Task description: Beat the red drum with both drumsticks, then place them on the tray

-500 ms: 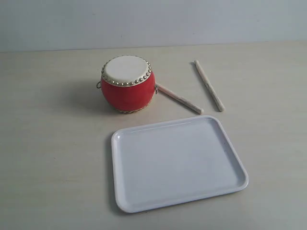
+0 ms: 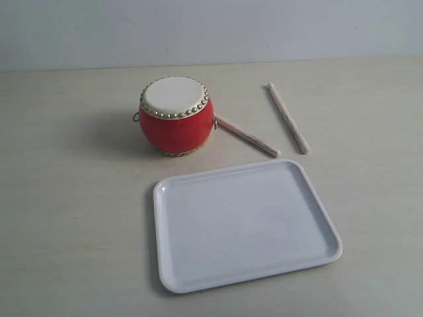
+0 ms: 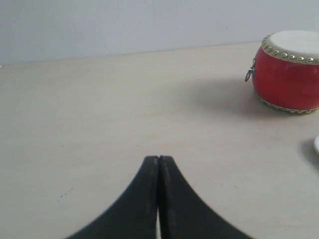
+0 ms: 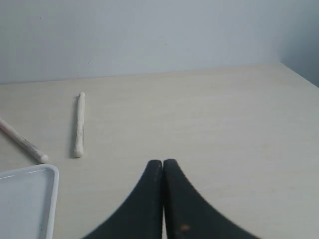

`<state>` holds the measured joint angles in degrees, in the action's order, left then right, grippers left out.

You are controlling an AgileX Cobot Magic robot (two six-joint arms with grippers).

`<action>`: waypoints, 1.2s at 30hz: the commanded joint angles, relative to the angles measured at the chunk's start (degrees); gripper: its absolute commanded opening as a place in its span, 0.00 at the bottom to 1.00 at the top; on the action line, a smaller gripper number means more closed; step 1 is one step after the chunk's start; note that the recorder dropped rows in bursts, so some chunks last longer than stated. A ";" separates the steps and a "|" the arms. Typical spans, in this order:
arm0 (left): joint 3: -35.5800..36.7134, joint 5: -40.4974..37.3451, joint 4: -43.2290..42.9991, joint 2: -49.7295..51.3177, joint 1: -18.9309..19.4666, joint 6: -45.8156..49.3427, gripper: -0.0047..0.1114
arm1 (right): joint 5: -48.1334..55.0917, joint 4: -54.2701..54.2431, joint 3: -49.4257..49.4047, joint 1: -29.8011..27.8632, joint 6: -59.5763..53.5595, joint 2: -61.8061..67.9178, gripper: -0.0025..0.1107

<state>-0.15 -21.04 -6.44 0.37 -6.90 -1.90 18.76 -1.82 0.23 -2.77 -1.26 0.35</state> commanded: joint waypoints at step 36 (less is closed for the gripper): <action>0.15 0.42 0.00 -0.37 0.04 -0.09 0.04 | -3.21 3.38 -0.23 -0.35 -2.95 -0.35 0.02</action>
<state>-0.15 -21.04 -6.44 0.37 -6.90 -1.90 18.25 -0.66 0.23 -2.77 -2.16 0.35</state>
